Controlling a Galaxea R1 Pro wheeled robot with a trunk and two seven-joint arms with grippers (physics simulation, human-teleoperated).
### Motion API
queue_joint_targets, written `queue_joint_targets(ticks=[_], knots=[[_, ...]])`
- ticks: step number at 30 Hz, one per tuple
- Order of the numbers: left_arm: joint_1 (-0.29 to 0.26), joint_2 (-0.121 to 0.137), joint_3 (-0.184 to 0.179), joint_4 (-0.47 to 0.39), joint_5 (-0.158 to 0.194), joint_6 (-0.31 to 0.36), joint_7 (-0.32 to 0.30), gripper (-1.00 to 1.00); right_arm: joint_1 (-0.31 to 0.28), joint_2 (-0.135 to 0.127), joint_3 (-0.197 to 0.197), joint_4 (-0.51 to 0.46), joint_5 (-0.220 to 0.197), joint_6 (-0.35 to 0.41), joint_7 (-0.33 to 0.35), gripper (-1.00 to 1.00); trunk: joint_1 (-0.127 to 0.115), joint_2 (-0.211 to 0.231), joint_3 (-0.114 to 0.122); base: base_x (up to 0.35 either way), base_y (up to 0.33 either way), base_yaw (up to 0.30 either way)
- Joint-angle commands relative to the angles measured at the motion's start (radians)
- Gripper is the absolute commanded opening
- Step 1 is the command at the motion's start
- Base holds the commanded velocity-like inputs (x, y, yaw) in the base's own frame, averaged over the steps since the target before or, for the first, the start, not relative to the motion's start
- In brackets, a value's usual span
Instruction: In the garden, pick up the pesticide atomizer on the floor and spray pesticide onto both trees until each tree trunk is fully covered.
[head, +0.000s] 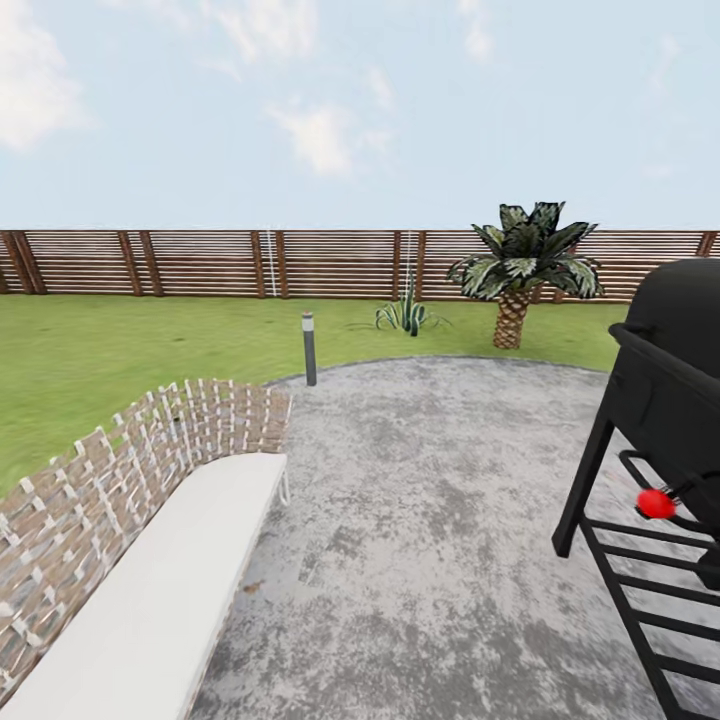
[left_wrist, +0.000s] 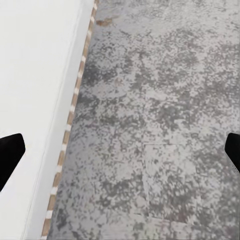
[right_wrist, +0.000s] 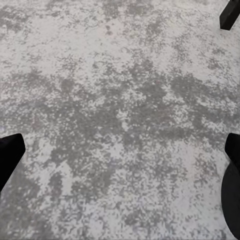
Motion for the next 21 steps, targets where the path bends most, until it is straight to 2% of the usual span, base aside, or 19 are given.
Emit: queue_joint_targets(ticks=[1,21], knots=[[0.0,0.0,0.0,0.0,0.0,0.0,0.0,1.0,0.0,0.0,0.0,0.0,0.0,0.0,0.0,1.0,0.0,0.0,0.0,0.338,0.006,0.0],[0.0,0.0,0.0,0.0,0.0,0.0,-0.001,1.0,0.0,0.0,0.0,0.0,0.0,0.0,0.0,1.0,0.0,0.0,0.0,0.338,0.001,-0.005]])
